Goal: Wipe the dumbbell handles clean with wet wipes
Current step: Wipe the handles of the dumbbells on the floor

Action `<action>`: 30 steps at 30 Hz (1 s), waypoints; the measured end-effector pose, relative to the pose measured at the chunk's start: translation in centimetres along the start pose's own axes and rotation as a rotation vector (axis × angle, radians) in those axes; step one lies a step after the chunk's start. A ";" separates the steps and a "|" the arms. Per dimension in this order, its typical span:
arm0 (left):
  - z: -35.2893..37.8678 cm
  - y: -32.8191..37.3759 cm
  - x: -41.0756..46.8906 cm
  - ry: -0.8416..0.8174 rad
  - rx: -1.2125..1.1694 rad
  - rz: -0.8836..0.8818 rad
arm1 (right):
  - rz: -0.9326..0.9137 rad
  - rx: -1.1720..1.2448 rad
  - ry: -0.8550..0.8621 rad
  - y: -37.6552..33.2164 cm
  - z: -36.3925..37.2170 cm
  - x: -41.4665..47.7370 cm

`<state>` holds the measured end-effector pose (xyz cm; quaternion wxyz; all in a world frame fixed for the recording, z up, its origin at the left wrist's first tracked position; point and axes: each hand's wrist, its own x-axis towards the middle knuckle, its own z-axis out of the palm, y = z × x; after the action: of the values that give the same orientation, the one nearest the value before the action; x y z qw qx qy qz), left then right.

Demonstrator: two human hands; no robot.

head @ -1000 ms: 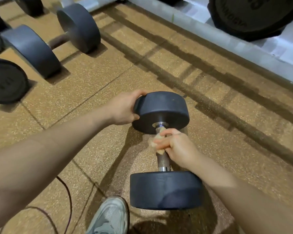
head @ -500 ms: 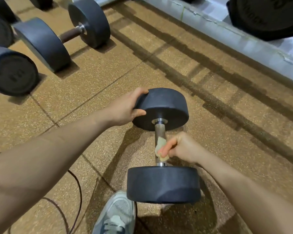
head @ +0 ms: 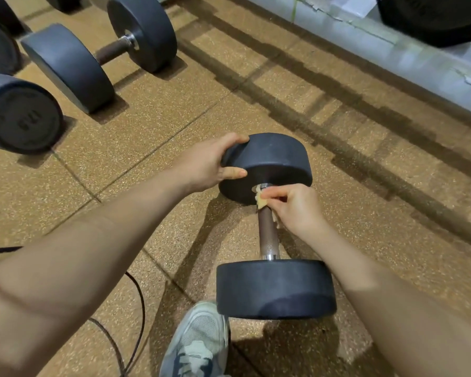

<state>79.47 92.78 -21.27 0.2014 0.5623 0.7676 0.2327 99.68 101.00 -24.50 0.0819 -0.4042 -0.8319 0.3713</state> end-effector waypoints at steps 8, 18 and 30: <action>1.7 1.8 1.4 -0.050 -0.090 0.085 | 0.062 -0.162 -0.146 1.4 -2.6 -0.8; 4.9 5.0 4.4 -0.066 -0.185 0.155 | 0.102 -0.184 -0.148 3.6 -6.1 -1.0; 9.0 7.9 6.5 0.011 -0.277 0.148 | 0.149 -0.295 -0.230 6.2 -9.2 -2.0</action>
<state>88.88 102.23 -24.28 0.2551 0.5827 0.6857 0.3538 108.88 107.06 -21.88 -0.1014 -0.4273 -0.8488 0.2944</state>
